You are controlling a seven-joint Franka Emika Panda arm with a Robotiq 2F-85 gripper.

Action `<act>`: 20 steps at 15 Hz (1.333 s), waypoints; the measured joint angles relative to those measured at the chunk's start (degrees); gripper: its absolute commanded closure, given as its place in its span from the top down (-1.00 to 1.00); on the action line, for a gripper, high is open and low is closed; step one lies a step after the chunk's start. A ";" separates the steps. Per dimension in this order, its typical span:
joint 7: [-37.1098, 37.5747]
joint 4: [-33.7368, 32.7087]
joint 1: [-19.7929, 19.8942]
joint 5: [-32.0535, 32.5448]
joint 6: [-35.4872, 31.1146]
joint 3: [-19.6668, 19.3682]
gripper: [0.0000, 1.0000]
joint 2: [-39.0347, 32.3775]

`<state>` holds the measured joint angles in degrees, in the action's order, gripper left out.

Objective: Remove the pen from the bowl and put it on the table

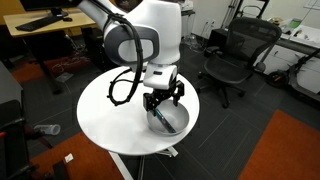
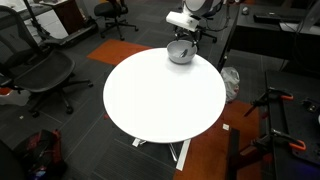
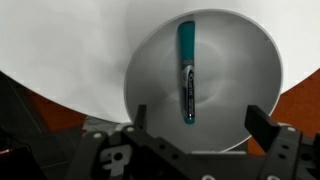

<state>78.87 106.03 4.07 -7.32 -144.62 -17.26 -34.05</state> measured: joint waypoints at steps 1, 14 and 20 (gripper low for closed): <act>0.00 -0.64 0.00 0.00 0.57 0.00 1.00 -0.58; -0.16 -4.77 1.76 -0.24 1.25 1.36 1.00 -6.41; -0.24 -7.11 2.52 -0.80 0.85 2.00 1.00 -9.51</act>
<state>78.63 98.92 6.59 -8.13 -143.77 -15.27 -43.56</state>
